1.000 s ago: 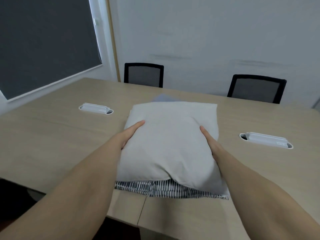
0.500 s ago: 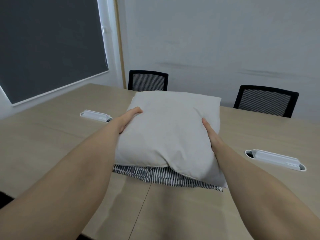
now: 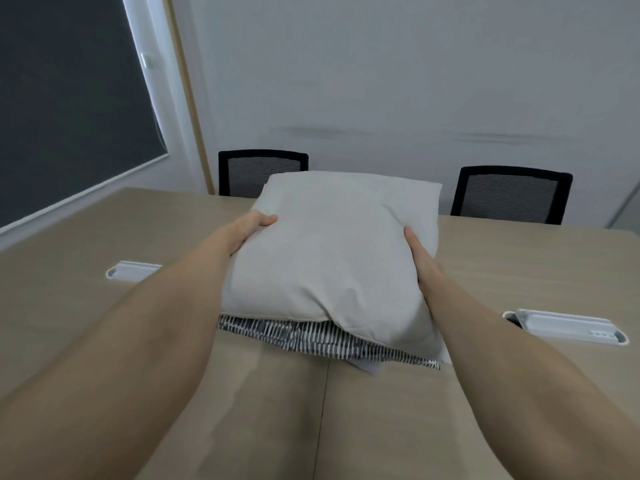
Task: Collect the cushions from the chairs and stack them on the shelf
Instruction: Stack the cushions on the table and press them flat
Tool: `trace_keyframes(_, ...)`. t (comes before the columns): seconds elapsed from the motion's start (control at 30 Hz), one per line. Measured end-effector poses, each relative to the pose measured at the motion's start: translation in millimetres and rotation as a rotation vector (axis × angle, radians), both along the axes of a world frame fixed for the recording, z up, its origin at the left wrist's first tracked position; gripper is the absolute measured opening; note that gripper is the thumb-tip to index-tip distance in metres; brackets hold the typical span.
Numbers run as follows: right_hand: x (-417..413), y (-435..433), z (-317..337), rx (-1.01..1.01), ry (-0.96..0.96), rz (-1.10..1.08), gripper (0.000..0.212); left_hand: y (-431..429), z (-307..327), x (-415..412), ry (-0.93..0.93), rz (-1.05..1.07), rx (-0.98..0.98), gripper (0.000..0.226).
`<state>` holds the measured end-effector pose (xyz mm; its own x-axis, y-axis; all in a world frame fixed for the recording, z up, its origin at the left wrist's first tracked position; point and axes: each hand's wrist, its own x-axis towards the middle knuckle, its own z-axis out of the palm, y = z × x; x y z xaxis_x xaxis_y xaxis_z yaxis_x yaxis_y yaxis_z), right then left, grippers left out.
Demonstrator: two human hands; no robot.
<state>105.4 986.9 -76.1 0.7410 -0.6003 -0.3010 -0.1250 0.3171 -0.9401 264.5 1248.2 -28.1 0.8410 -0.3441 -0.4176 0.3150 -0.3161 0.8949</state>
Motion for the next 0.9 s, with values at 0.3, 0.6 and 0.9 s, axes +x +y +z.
trace_keyframes(0.3, 69.6, -19.0, -22.3, -0.011, 0.074, -0.248, 0.076, -48.0, 1.3, 97.6, -0.143, -0.091, 0.146, 0.04)
trace_keyframes(0.6, 117.6, -36.5, -71.6, 0.018, 0.133, -0.33, 0.08, -85.8, -47.5, 166.9, -0.096, -0.128, 0.177, 0.046)
trace_keyframes(0.9, 148.3, -49.4, -133.4, -0.013, 0.292, -0.299, 0.127, -86.2, -144.7, 206.3, 0.029, -0.145, 0.122, 0.075)
